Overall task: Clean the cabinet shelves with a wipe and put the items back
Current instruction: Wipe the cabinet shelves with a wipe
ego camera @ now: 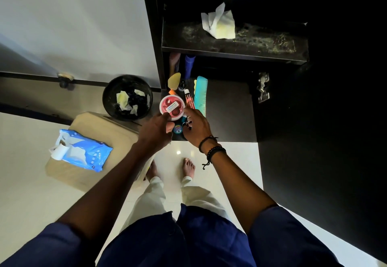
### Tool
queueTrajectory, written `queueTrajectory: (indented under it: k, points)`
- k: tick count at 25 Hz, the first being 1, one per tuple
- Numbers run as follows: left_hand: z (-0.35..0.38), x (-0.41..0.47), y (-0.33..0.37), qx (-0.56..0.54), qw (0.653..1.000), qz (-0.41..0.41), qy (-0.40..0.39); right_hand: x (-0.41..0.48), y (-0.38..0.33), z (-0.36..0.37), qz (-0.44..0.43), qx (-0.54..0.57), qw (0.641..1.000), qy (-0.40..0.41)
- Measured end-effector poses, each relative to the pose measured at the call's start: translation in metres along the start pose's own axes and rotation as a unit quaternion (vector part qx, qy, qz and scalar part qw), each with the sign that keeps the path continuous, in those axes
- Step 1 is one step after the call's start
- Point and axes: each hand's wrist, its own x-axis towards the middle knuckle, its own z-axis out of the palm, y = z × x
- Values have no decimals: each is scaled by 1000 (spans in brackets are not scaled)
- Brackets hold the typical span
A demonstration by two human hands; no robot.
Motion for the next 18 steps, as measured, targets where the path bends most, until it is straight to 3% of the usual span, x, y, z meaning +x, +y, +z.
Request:
queueTrajectory:
  k: [9,14,18]
  points:
    - [-14,-2,18,12,999,49,1,-8,3,2,-33,6,998,-62]
    - [-20,12,48,-67,993,64,78,-10,9,-42,6,69,996,61]
    - [1,35,37,66,995,-15,68,19,47,-86,137,116,962,206]
